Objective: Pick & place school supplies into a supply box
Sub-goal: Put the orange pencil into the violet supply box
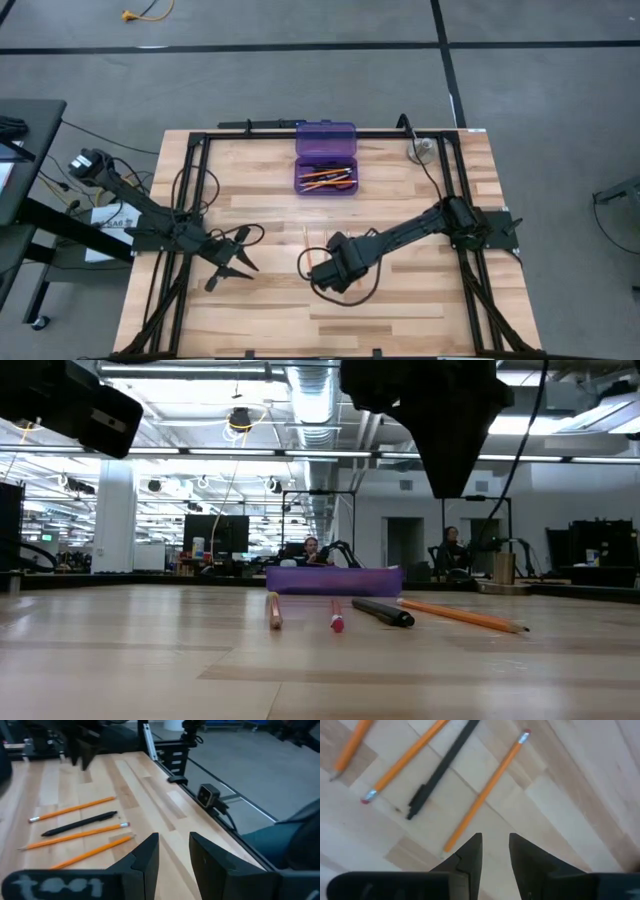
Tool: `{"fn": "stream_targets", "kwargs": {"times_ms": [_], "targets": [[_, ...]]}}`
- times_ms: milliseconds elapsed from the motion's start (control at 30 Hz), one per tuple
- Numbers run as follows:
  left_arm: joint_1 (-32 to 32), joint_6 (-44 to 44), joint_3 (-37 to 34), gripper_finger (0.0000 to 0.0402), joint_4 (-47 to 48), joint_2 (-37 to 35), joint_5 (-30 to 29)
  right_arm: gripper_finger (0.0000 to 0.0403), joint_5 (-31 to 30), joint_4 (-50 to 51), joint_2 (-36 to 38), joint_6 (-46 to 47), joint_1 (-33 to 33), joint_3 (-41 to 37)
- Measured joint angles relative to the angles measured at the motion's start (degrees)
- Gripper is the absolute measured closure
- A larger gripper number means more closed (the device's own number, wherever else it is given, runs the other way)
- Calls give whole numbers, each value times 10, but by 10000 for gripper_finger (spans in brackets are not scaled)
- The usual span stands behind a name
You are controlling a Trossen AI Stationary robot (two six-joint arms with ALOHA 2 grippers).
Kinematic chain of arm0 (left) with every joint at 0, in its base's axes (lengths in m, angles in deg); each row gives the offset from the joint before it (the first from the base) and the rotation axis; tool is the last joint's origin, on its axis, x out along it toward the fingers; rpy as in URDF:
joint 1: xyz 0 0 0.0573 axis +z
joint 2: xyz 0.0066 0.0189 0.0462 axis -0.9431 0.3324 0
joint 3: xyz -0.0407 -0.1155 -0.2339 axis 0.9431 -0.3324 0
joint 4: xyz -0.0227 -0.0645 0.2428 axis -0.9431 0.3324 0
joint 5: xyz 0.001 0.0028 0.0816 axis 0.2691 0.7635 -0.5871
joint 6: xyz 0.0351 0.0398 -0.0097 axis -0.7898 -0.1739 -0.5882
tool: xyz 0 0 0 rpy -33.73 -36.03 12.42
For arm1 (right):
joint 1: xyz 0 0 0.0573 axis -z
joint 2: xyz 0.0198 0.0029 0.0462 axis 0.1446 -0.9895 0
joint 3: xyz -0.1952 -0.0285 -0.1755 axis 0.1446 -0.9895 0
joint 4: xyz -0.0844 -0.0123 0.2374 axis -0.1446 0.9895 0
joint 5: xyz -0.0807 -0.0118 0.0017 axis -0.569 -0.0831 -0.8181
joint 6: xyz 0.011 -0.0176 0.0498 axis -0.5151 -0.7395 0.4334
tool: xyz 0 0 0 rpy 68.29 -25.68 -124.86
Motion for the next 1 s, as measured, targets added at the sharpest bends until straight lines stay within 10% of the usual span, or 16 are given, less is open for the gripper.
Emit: {"fn": "stream_targets", "kwargs": {"times_ms": [533,1000], "targets": [[-39,2,0,306,0,0,0,311,-3,31,49,-71,62,-104],[-39,-1,0,306,1,0,-4,312,-2,-301,303,214,67,-443]]}}
